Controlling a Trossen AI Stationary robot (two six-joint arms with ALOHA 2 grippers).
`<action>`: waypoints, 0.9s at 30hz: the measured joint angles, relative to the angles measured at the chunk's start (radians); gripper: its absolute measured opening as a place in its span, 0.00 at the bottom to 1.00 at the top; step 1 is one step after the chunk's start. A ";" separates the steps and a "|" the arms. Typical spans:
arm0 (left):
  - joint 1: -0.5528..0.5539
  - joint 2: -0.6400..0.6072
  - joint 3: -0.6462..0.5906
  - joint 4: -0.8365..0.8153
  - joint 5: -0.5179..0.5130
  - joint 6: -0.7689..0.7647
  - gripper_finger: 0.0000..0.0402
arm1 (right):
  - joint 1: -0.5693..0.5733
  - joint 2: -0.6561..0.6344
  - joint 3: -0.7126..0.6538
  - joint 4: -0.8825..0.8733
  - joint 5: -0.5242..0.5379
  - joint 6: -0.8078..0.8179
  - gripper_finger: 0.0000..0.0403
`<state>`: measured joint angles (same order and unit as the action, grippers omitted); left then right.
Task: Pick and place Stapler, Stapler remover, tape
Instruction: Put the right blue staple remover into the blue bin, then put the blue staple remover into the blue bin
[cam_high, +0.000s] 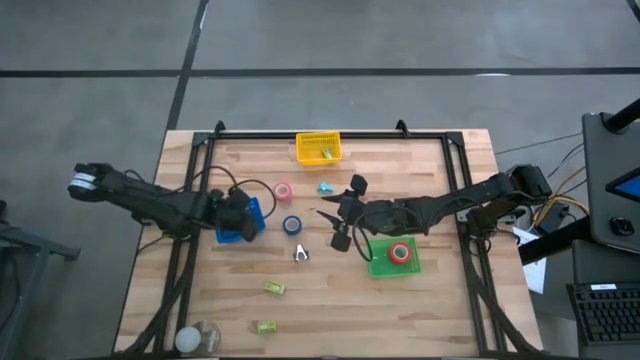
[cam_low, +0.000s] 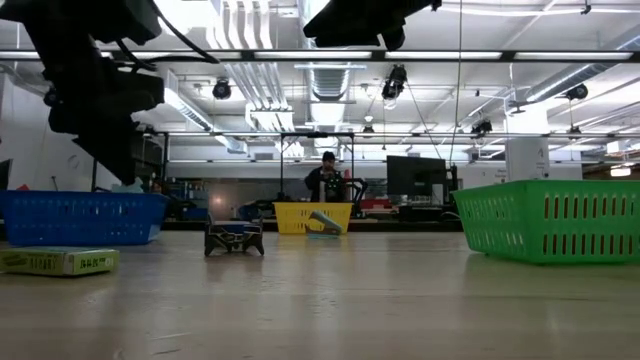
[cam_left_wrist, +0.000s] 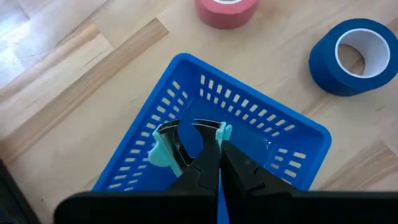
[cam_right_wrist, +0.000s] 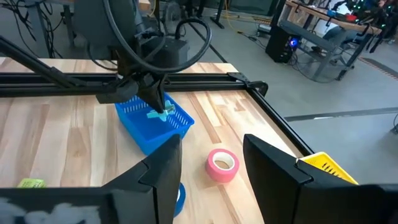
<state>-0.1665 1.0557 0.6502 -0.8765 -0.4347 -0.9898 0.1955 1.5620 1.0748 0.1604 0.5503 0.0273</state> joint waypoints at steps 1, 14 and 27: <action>0.003 0.000 0.000 0.004 0.000 0.005 0.02 | 0.000 0.000 0.000 0.000 0.000 0.000 0.41; 0.023 -0.001 0.000 0.047 -0.029 0.077 0.04 | 0.000 0.000 0.000 0.001 0.000 0.000 0.41; 0.028 -0.002 0.027 0.048 -0.079 0.092 0.26 | -0.002 0.000 0.000 0.001 0.000 -0.001 0.38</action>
<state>-0.1387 1.0541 0.6771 -0.8284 -0.5133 -0.8975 0.1931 1.5623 1.0748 0.1612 0.5507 0.0265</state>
